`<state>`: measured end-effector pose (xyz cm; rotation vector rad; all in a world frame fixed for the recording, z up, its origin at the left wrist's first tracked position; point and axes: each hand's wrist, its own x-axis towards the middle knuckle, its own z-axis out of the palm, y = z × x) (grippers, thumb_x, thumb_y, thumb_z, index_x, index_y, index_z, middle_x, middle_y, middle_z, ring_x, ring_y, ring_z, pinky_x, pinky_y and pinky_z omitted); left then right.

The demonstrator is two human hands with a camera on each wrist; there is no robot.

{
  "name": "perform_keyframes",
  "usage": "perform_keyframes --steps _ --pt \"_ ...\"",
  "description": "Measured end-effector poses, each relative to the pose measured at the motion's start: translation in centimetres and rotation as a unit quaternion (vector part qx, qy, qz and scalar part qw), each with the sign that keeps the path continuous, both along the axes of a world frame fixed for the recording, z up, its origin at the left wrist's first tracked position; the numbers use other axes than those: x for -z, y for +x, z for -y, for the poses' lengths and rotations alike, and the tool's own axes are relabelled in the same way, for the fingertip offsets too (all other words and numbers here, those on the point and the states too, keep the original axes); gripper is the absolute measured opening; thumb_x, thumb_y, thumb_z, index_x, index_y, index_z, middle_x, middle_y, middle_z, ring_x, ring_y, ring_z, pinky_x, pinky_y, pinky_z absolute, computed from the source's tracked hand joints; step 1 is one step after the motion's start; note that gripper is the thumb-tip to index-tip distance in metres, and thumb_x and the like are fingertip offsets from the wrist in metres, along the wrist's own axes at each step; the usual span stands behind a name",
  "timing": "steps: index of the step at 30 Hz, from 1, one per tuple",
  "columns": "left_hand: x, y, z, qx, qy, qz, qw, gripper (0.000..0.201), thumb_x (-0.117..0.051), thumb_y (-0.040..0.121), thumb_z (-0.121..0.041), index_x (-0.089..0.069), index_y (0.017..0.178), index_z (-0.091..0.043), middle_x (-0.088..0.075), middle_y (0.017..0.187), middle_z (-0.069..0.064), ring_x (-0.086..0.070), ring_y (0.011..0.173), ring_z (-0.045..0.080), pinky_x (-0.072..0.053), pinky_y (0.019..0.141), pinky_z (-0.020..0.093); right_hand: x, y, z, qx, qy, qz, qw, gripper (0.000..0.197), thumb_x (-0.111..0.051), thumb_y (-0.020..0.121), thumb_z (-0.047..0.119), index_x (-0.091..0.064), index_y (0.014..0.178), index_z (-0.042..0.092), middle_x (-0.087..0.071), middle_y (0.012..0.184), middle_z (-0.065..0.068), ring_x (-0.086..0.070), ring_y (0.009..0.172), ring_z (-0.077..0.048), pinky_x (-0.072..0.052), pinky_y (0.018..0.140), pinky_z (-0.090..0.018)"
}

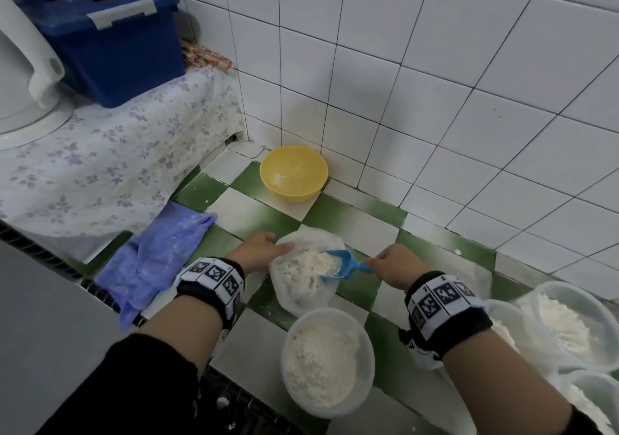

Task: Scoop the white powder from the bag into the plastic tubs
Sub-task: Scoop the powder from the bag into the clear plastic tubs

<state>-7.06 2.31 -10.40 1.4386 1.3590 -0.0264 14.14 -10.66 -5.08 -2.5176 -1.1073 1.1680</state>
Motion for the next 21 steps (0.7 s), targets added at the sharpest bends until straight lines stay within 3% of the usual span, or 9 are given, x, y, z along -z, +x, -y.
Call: perform_keyframes --steps 2,4,6,12,16,17,19,21 --pt "0.2 1.0 0.2 0.004 -0.006 0.029 1.0 0.052 -0.061 0.093 -0.045 -0.055 0.131 -0.01 -0.064 0.125 0.007 -0.065 0.101 0.019 -0.054 0.083 0.028 0.4 0.0 0.1 0.009 0.002 0.003 1.0 0.038 -0.05 0.094 0.029 -0.064 0.105 -0.005 -0.045 0.065 0.0 -0.04 0.055 -0.009 -0.034 0.053 -0.018" --pt "0.2 1.9 0.7 -0.016 -0.006 0.047 0.999 0.038 -0.057 0.097 -0.041 -0.064 0.112 -0.007 -0.07 0.096 0.004 -0.065 0.076 0.011 -0.048 0.057 0.02 0.7 0.0 0.2 0.014 0.004 0.0 1.0 0.038 -0.05 0.094 0.028 -0.064 0.105 -0.006 -0.045 0.064 0.0 -0.039 0.055 -0.009 -0.033 0.052 -0.018" --pt "0.3 2.3 0.9 -0.033 -0.005 0.043 0.999 0.036 -0.053 0.099 -0.038 -0.065 0.105 -0.005 -0.066 0.083 0.0 -0.061 0.07 0.01 -0.042 0.05 0.019 0.9 0.0 0.5 0.021 0.008 -0.002 1.0 0.039 -0.049 0.094 0.029 -0.063 0.104 -0.006 -0.044 0.063 0.0 -0.039 0.054 -0.009 -0.033 0.051 -0.017" --pt "0.6 2.0 1.1 -0.081 -0.04 0.07 0.993 0.024 -0.057 0.099 -0.027 -0.063 0.09 -0.006 -0.067 0.076 0.003 -0.063 0.061 0.011 -0.044 0.043 0.016 1.3 -0.1 1.3 0.037 0.015 -0.01 0.999 0.04 -0.049 0.095 0.03 -0.063 0.103 -0.006 -0.043 0.062 0.001 -0.037 0.053 -0.008 -0.031 0.049 -0.016" --pt "0.7 1.4 0.8 -0.106 -0.032 0.075 0.991 0.021 -0.058 0.098 -0.026 -0.063 0.094 -0.006 -0.067 0.08 0.004 -0.063 0.067 0.013 -0.046 0.045 0.017 1.3 0.1 1.6 0.049 0.025 -0.012 0.998 0.039 -0.049 0.095 0.029 -0.064 0.102 -0.007 -0.043 0.062 0.0 -0.038 0.053 -0.009 -0.032 0.051 -0.017" --pt "0.5 1.2 0.7 -0.102 -0.027 0.065 0.992 0.023 -0.059 0.097 -0.028 -0.064 0.097 -0.005 -0.068 0.084 0.006 -0.064 0.071 0.016 -0.049 0.05 0.02 1.2 0.1 1.6 0.052 0.024 -0.016 0.998 0.038 -0.05 0.095 0.029 -0.064 0.103 -0.005 -0.044 0.062 0.0 -0.038 0.054 -0.009 -0.033 0.052 -0.017" --pt "0.6 0.4 0.1 -0.056 -0.02 0.018 0.998 0.032 -0.061 0.095 -0.035 -0.066 0.103 -0.003 -0.07 0.098 0.012 -0.066 0.087 0.024 -0.056 0.076 0.032 1.1 -0.1 1.4 0.048 0.019 -0.018 0.999 0.034 -0.049 0.096 0.028 -0.066 0.102 0.0 -0.045 0.065 0.0 -0.04 0.055 -0.008 -0.036 0.054 -0.016" --pt "0.4 -0.2 -0.2 0.014 -0.011 -0.027 0.999 0.037 -0.061 0.094 -0.041 -0.067 0.104 -0.006 -0.069 0.108 0.012 -0.065 0.098 0.027 -0.052 0.092 0.038 1.1 -0.2 1.1 0.047 0.024 -0.019 0.998 0.031 -0.049 0.097 0.028 -0.066 0.098 0.002 -0.045 0.064 0.0 -0.04 0.055 -0.008 -0.036 0.053 -0.016"
